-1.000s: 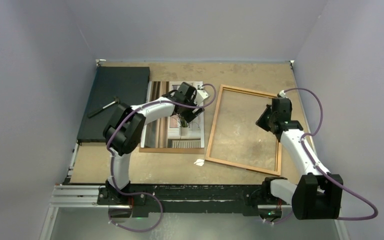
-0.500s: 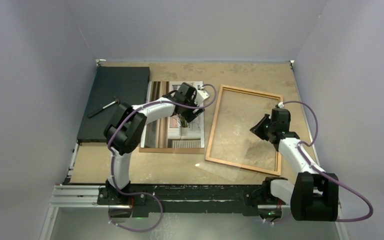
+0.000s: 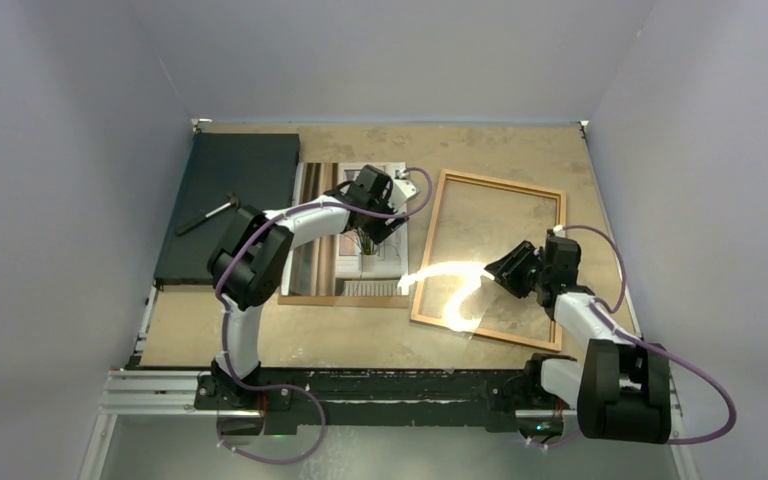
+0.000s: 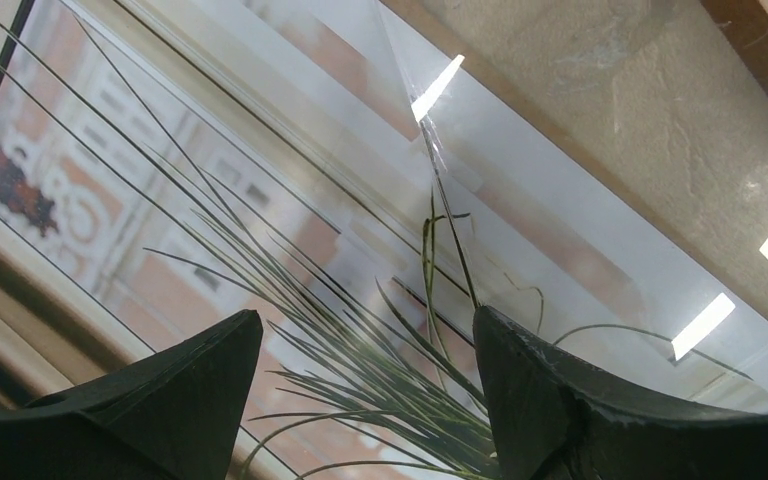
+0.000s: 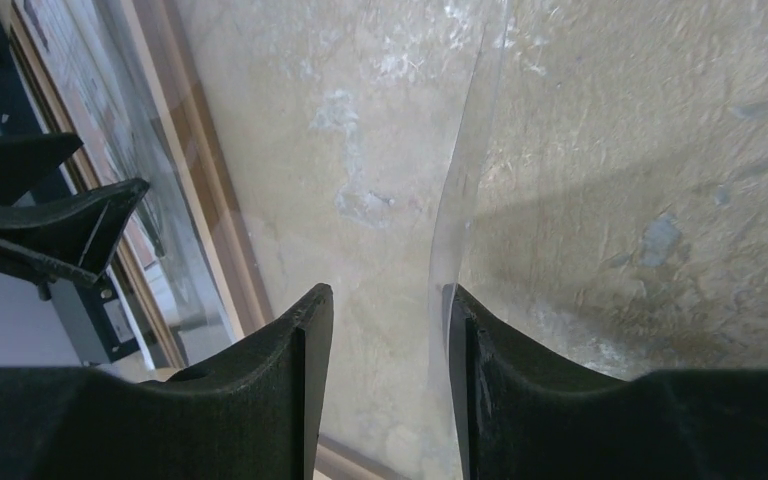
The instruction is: Put the photo into the frame
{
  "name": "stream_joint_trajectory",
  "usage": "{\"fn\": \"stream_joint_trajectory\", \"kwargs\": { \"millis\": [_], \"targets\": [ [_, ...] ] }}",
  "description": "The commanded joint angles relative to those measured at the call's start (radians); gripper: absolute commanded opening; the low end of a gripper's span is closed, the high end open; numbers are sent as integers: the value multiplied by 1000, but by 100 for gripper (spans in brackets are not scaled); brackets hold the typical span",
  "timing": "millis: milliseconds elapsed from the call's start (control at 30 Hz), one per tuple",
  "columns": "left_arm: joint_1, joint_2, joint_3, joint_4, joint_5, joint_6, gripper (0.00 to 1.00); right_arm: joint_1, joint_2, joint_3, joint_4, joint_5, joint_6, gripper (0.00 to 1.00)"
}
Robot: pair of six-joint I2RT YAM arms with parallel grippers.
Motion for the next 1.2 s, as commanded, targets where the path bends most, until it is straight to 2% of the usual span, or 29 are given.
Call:
{"fn": "stream_joint_trajectory", "kwargs": {
  "millis": [0,167,400,533,700,767,967,1167],
  "targets": [
    [-10,23,-29,-25,29,-3,77,6,-16,-19,92,-146,60,47],
    [-11,28,-28,-28,30,-3,76,5,-56,-51,134,-203,105,47],
    [-14,26,-32,-31,37,-4,75,5,-92,-132,296,-240,203,46],
    [-13,22,-32,-37,45,-9,75,5,-120,-165,348,-231,259,39],
    [-12,9,12,-79,55,-15,76,5,-177,8,102,-118,153,15],
    [-2,-8,45,-104,60,-18,81,5,-189,123,12,-51,104,2],
    [49,-15,210,-223,146,-48,91,5,14,450,-304,20,-131,0],
    [50,4,266,-247,170,-46,94,5,158,673,-499,106,-317,0]
  ]
}}
